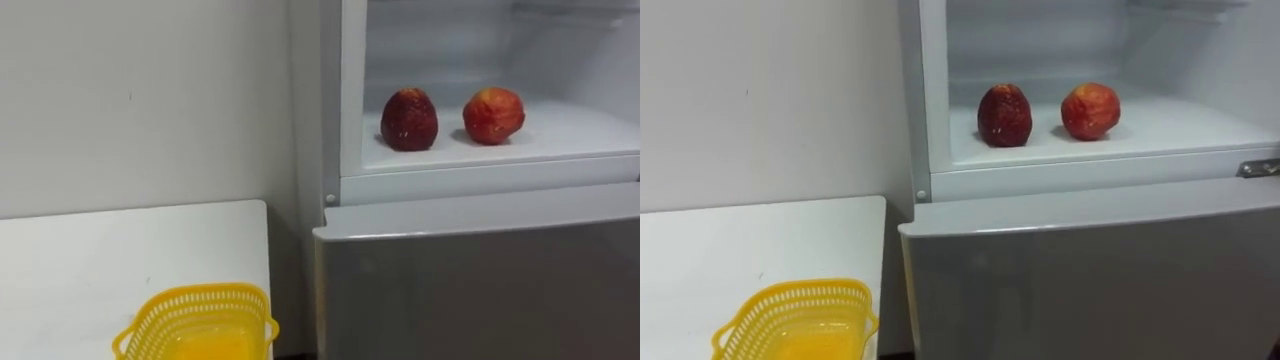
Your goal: Retrieve from the upper fridge
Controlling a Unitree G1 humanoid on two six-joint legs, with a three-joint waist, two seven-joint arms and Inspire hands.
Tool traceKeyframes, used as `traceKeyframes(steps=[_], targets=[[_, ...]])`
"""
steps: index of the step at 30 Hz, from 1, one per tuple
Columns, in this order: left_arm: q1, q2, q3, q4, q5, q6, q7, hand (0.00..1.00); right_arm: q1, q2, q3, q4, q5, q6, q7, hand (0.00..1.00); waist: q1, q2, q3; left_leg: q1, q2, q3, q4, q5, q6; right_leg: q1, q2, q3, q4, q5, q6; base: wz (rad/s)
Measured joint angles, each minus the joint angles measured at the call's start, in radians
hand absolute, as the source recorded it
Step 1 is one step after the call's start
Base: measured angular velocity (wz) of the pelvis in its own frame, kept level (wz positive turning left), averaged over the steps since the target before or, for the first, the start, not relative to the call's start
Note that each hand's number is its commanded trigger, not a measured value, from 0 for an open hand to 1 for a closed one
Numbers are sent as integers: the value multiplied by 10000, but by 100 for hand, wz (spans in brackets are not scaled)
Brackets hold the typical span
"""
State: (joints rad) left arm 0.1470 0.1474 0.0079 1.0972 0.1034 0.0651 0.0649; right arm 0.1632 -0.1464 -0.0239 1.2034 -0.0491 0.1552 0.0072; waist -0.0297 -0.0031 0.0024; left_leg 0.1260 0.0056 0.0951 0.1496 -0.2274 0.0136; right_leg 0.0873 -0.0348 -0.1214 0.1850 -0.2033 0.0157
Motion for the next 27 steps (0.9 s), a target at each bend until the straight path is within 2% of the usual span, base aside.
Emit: traceKeyframes(steps=[3, 7, 9, 11, 16, 17, 19, 21, 23, 27], targets=[[13, -2, 90, 0, -10, -12, -51, 0, 67, -41, -13, 3, 1104, 5, -400, 0, 0, 35, 59, 1, 9, 108, 1, 0, 0, -6, 8, 104, 32, 1, -1, -9], [87, -10, 202, -4, 14, -41, -51, 0, 192, -19, -701, -112, 2133, -6, -927, 0, -170, 75, 60, 7, 9, 154, 6, 1, 0, -9, 5, 116, 43, 2, -1, -2], [123, -14, 296, -3, 221, -71, -68, 0, 147, 18, -1619, -600, 3008, -322, -1271, 0, -324, 98, 65, 16, 6, 181, 8, 1, 0, -15, 4, 141, 37, 4, 3, -2], [212, -14, 362, -5, 406, -252, -78, 0, 17, 76, -2423, -1424, 4168, -1015, -1619, 0, -519, 126, 60, 50, 4, 211, 7, -1, 1, -27, 3, 140, 2, 1, 7, 0], [402, 17, 693, -264, 951, -509, -93, 0, -233, 178, -3279, -3790, 5244, -1601, -2209, 0, -712, 160, -16, 51, 43, 411, 10, 0, -2, -152, 22, 202, 54, -7, 1, -3], [533, 32, 695, -454, 1103, -512, -93, 0, -219, 180, -3264, -4307, 5355, -1846, -2355, 0, -730, 165, -24, 21, 51, 447, 25, 1, -4, -196, 32, 244, 51, 3, -8, -9], [613, 22, 708, -594, 1334, -516, -99, 0, -164, 185, -3274, -4903, 5297, -2073, -2556, 0, -740, 114, -56, 23, 49, 503, 39, 4, -4, -197, 32, 286, 54, 4, -8, -6], [618, 21, 719, -630, 1462, -533, -168, 0, -11, 207, -3267, -5607, 5218, -2103, -2724, 0, -739, 66, -78, 17, 49, 608, 35, 5, -4, -196, 28, 307, 47, 6, -4, -3], [637, 21, 724, -696, 1453, -614, -290, 0, 494, 342, -3209, -7464, 4645, -2091, -3050, 0, -743, 45, -71, -8, 40, 673, 35, 5, -3, -202, 12, 319, 104, 13, 8, -2], [599, 23, 683, -648, 1453, -661, -326, 0, 883, 360, -2991, -10755, 3204, -2099, -3542, 0, -742, -32, -62, -68, 43, 787, 31, 7, -3, -365, 22, 410, 184, 11, 11, -7]])
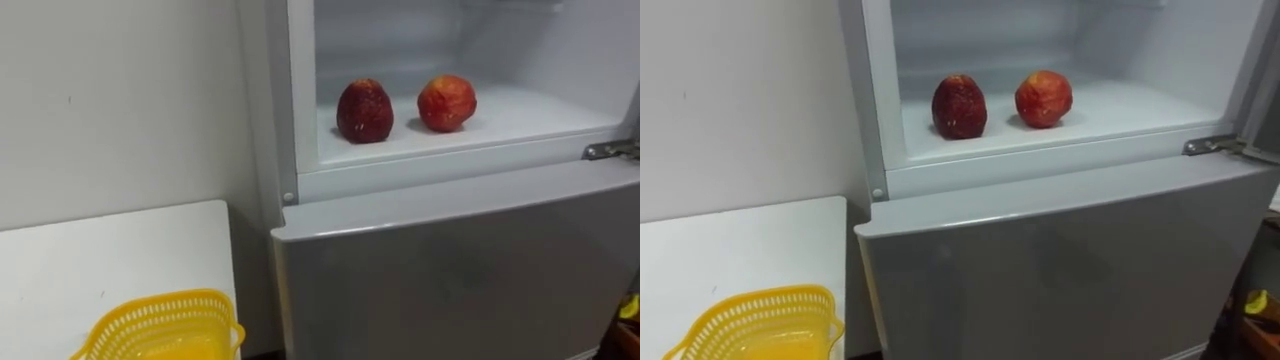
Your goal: Retrieve from the upper fridge
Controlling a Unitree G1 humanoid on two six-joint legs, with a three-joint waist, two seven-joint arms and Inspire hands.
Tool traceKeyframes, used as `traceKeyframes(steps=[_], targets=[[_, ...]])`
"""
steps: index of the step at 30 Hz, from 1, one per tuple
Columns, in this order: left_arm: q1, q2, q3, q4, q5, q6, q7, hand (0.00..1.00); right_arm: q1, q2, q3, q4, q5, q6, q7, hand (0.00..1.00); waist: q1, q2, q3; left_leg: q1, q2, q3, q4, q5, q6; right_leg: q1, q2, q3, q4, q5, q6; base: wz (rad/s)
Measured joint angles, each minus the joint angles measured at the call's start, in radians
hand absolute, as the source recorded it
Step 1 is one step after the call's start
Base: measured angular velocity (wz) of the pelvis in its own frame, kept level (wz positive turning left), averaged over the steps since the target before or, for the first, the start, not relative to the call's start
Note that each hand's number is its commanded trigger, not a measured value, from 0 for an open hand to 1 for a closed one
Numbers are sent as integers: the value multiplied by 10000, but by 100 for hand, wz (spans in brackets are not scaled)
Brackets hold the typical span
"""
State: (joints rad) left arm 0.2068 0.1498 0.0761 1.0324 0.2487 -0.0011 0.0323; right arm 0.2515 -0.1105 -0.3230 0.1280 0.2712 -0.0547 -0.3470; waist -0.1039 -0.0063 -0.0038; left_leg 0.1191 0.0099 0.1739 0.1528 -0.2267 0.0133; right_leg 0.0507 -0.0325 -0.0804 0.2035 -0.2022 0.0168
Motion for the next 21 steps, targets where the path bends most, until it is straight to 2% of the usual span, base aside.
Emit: traceKeyframes(steps=[2, 5, 7, 9, 12, 15, 18, 21], targets=[[29, 19, -25, 88, -19, -56, 113, 0, 9, -12, 35, -1849, -954, -202, -465, 0, 14, -73, -11, 0, 18, 106, 9, 0, 0, -5, 11, 2, 7, 2, -3, 0], [74, 41, -213, 109, -41, -55, 364, 0, -62, -181, 363, -3534, -1957, -463, -1097, 0, 74, -109, -38, 14, 55, 338, 9, -1, -1, 0, 29, 14, 5, 12, -13, 0], [75, 71, -229, 134, -42, -56, 465, 0, -218, -239, 482, -4062, -2475, -606, -1303, 0, 144, -105, -23, 27, 79, 416, 8, -2, -3, -2, 46, 18, 3, 32, -23, -2], [72, 88, -220, 294, -58, -104, 491, 0, -423, -243, 544, -4293, -2765, -776, -1495, 0, 220, -114, -16, 40, 95, 428, -2, -3, -5, 5, 59, 17, 7, 42, -29, 0], [-54, 99, -213, 520, -26, -208, 468, 0, -864, -308, 658, -4706, -2797, -788, -1658, 0, 279, -121, -14, -25, 112, 429, -23, -11, -14, -27, 76, 16, 49, 53, -41, 0], [-58, 105, -188, 678, 2, -286, 419, 0, -1328, -533, 660, -5009, -2869, -790, -1653, 0, 324, -112, 6, -46, 128, 404, -25, -11, -18, -12, 96, 7, 93, 60, -53, 0], [6, 168, -197, 793, 92, -358, 266, 0, -1949, -697, 675, -5112, -3617, -799, -1623, 0, 359, -159, 43, -60, 142, 381, -19, 2, -41, -36, 106, -55, 148, 63, -58, 0], [-102, 287, -217, 1036, 334, -382, 181, 0, -2632, -1019, 762, -5273, -4268, -818, -1560, 0, 389, -198, 8, -184, 142, 365, -5, 11, -50, -148, 99, -107, 164, 70, -69, 0]])
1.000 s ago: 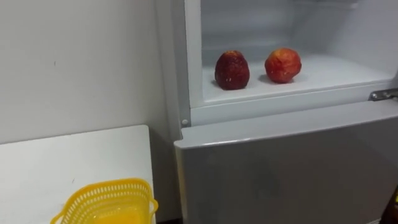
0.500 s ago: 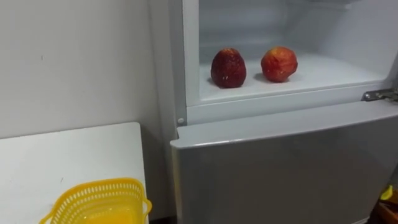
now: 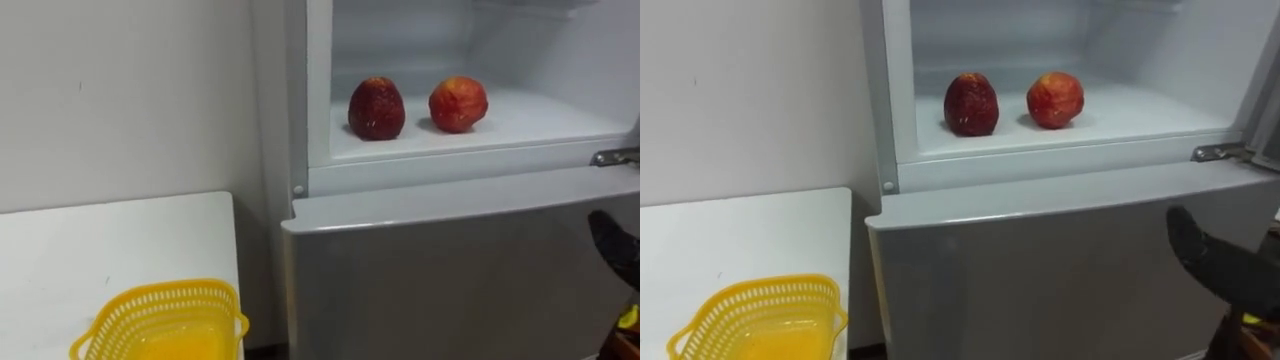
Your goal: Retrieve from the upper fridge
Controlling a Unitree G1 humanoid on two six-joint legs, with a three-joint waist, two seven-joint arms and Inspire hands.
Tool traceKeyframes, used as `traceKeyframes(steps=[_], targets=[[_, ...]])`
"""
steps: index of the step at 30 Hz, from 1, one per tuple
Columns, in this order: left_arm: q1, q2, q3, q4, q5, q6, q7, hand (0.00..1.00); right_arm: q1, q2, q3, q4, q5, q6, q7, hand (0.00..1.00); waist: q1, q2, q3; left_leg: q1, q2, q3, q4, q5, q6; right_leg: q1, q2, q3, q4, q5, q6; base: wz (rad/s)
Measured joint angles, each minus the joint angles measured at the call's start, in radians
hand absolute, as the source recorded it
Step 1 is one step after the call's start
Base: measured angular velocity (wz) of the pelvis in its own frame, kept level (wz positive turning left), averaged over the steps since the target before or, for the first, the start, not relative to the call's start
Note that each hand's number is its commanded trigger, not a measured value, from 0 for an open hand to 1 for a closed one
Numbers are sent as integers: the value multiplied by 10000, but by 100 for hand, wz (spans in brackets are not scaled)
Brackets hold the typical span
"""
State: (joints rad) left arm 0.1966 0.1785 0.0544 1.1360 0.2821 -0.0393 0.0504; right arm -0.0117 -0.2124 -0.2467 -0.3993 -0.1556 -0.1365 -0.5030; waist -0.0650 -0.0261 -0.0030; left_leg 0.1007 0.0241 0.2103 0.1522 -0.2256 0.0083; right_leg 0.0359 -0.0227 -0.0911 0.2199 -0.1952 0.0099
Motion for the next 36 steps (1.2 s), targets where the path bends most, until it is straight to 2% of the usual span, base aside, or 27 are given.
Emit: traceKeyframes(steps=[2, 5, 7, 10, 15, 21, 24, 26, 30, 31, 32, 34, 36], targets=[[6, 55, -4, 59, 286, 13, -21, 0, -286, -252, 1, -145, -83, -185, -5, 0, 119, -157, -3, -21, 4, -5, 35, 10, -9, -9, -3, -19, -4, 6, -10, 0], [13, 93, -26, 215, 360, 74, -132, 0, -542, -389, 73, -149, -84, -193, 91, 0, 194, -302, 28, -36, -2, -98, 141, 11, -10, 36, -36, -121, -16, 11, -16, 7], [-33, 185, -236, 197, 365, 133, -261, 0, -574, -426, 195, -149, -86, -192, 290, 0, 192, -369, 7, -44, -8, -187, 161, 11, -9, 68, -61, -255, -15, 12, -15, 16], [-96, 265, -293, 204, 679, 196, -591, 0, -831, -472, 398, -121, 54, -191, 632, 0, 284, -344, 22, -72, -19, -362, 201, 10, -7, 180, -98, -506, -36, 16, -18, 13], [-299, 207, -280, 148, 1401, 357, -839, 0, -1756, -688, 659, -33, 195, -157, 1016, 0, 515, -279, 42, -193, 4, -534, 285, 11, -16, 171, -77, -660, -36, 47, -67, 9], [-302, 113, -314, -17, 1446, 574, -846, 0, -2487, -697, 991, 415, 478, -127, 1239, 0, 828, -241, 63, -194, 6, -727, 400, 27, -34, 206, -81, -775, -36, 61, -89, 5], [-305, 119, -399, -160, 1458, 622, -1045, 0, -2911, -706, 1201, 782, 487, -129, 1371, 0, 982, -273, 70, -248, -8, -818, 468, 27, -33, 189, -97, -839, -24, 61, -89, 3], [-343, 145, -399, -171, 1610, 621, -1250, 0, -3600, -735, 1379, 1375, 442, -129, 1487, 0, 1007, -294, 73, -263, -3, -834, 479, 27, -33, 176, -103, -904, -4, 62, -92, 0], [-340, 250, -408, -241, 1743, 631, -1521, 0, -4099, -787, 1580, 1909, 304, -131, 1574, 0, 1063, -366, 73, -292, 4, -931, 513, 26, -35, 222, -110, -1067, -4, 64, -95, 7], [-310, 253, -409, -364, 1890, 666, -1540, 0, -4209, -908, 1686, 2046, 274, -128, 1580, 0, 1133, -388, 87, -341, 5, -938, 525, 26, -35, 220, -110, -1079, -4, 64, -96, 0], [-302, 253, -437, -474, 1927, 698, -1538, 0, -4258, -1077, 1789, 2141, 283, -102, 1582, 0, 1222, -411, 93, -352, -1, -962, 528, 26, -35, 218, -114, -1096, -3, 66, -98, 4], [-298, 256, -494, -565, 1928, 825, -1521, 0, -4418, -1163, 1917, 2318, 292, 70, 1614, 0, 1256, -468, 100, -374, -5, -1020, 526, 26, -35, 220, -116, -1136, -3, 66, -98, 7], [-280, 276, -491, -643, 1935, 878, -1512, 0, -4431, -1216, 1921, 2364, 360, 252, 1679, 0, 1296, -539, 71, -383, -3, -1084, 526, 30, -41, 235, -112, -1205, -11, 66, -98, 8]])
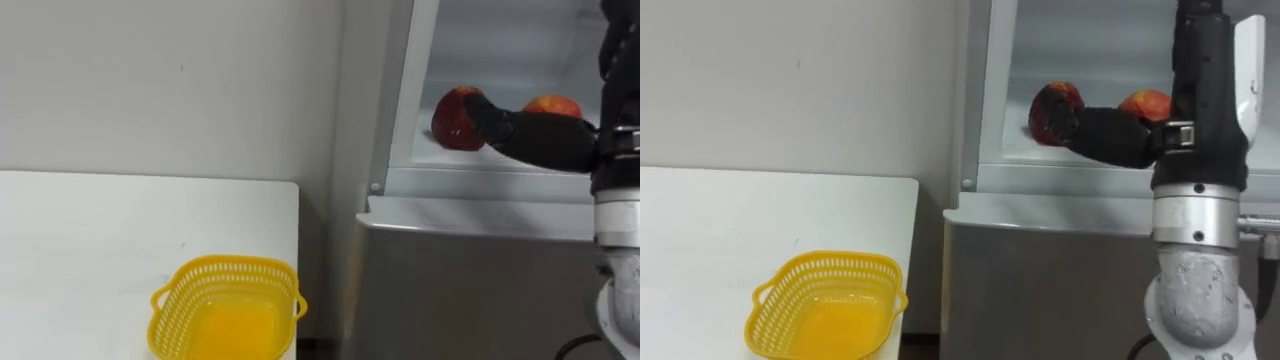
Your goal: Retrieve from the upper fridge
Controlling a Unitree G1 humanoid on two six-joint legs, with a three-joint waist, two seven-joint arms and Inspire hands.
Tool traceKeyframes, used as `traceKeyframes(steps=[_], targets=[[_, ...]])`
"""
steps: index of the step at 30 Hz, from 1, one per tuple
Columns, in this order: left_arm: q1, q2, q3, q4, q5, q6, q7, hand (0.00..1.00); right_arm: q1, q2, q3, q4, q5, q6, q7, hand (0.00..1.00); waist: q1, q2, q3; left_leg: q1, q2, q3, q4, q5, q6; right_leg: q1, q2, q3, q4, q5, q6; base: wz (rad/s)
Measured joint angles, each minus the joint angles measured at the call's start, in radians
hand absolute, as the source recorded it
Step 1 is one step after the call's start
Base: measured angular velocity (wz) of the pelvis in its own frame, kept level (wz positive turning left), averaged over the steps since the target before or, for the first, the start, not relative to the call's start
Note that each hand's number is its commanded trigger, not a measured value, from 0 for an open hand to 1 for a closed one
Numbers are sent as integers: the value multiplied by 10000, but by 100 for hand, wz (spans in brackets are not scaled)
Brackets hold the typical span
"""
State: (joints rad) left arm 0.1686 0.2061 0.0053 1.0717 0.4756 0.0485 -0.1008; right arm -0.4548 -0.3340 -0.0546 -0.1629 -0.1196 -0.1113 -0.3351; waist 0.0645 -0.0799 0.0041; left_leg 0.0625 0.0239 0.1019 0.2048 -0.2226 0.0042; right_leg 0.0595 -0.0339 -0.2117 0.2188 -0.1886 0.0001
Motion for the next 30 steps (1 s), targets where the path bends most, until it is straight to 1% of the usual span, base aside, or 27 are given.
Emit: traceKeyframes(steps=[2, 3, 4, 5, 7, 9, 11, 16, 18, 20, 21, 23, 24, 25, 27, 29, 30], targets=[[9, 4, 0, -14, -5, 161, 0, 0, -74, -199, 55, 242, 250, 76, 12, 0, 178, -68, 26, 60, 0, -37, 1, 3, -4, 85, 2, -46, -21, 0, 0, 5], [11, 10, 0, -14, -5, 181, 0, 0, -134, -218, 57, 339, 335, 98, 12, 0, 192, -83, 24, 61, 0, -54, 2, 3, -5, 94, 1, -64, -24, 0, 0, 6], [11, 25, -1, -28, -6, 190, 0, 0, -248, -244, 59, 476, 443, 209, 11, 0, 205, -114, 15, 55, -2, -89, 4, 3, -5, 97, -2, -104, -30, 0, 0, 8], [20, 42, -4, -61, -8, 199, 0, 0, -353, -279, 97, 663, 513, 228, 7, 0, 213, -145, -3, 57, -5, -122, 11, 5, -7, 112, -2, -126, -60, 0, 0, 8], [24, 65, 16, -100, -6, 213, 0, 0, -431, -310, 136, 951, 488, 257, 4, 0, 278, -194, -16, 83, -19, -169, 16, 13, -17, 183, 2, -141, -160, 4, -7, 6], [41, 66, 24, -119, -7, 249, -18, 0, -447, -318, 135, 1287, 419, 270, 3, 0, 289, -209, -5, 163, -22, -231, 13, 14, -18, 276, 6, -161, -167, 4, -7, 5], [75, 65, 25, -146, -5, 254, -31, 0, -465, -360, 142, 1712, 394, 267, 3, 0, 431, -231, 6, 187, -23, -238, 6, 14, -18, 301, 6, -161, -167, 4, -7, 0], [198, 65, 87, -148, -4, 254, -202, 0, -466, -390, 141, 2128, 359, 269, 113, 0, 452, -275, 28, 134, -23, -262, 0, 13, -20, 301, 6, -183, -166, 4, -7, 0], [204, 71, 140, -147, -5, 254, -248, 0, -466, -496, 141, 2199, 353, 269, 113, 0, 463, -308, 42, 104, -21, -295, 2, 12, -22, 286, 5, -223, -165, 4, -7, 4], [205, 75, 275, -147, -2, 254, -340, 0, -467, -707, 137, 2322, 351, 269, 154, 0, 469, -362, 16, 72, -25, -359, 2, 12, -23, 273, -1, -296, -158, 4, -7, 7], [200, 78, 287, -147, -2, 253, -339, 0, -468, -797, 142, 2366, 342, 269, 195, 0, 480, -381, 16, 64, -25, -377, 3, 12, -23, 273, -7, -345, -157, 4, -6, 7], [230, 112, 285, -165, 0, 252, -336, 0, -761, -1200, 352, 2917, 286, 290, 329, 0, 500, -436, 27, 63, -23, -387, 11, 15, -27, 282, -6, -388, -153, 4, -7, 0], [231, 118, 285, -169, 0, 252, -336, 0, -841, -1275, 362, 3045, 248, 305, 355, 0, 505, -449, 33, 61, -23, -389, 12, 16, -27, 283, -6, -391, -153, 4, -7, 0], [245, 135, 285, -187, 0, 253, -336, 0, -977, -1362, 362, 3208, 162, 423, 391, 0, 509, -476, 40, 56, -23, -404, 12, 16, -28, 284, -6, -400, -153, 4, -7, 0], [286, 182, 284, -188, -4, 261, -347, 0, -1169, -1412, 385, 3465, 127, 482, 434, 0, 510, -508, 42, 56, -22, -434, 12, 16, -28, 287, 2, -400, -156, 4, -7, 2], [322, 267, 279, -189, -5, 319, -385, 0, -1260, -1437, 444, 3752, 128, 498, 540, 0, 510, -553, 12, 54, -23, -495, 14, 16, -29, 298, 7, -414, -156, 4, -7, 4], [333, 280, 279, -189, -5, 331, -385, 0, -1281, -1437, 493, 3815, 128, 498, 558, 0, 510, -556, 10, 53, -23, -499, 14, 17, -29, 299, 8, -415, -156, 4, -7, 0]])
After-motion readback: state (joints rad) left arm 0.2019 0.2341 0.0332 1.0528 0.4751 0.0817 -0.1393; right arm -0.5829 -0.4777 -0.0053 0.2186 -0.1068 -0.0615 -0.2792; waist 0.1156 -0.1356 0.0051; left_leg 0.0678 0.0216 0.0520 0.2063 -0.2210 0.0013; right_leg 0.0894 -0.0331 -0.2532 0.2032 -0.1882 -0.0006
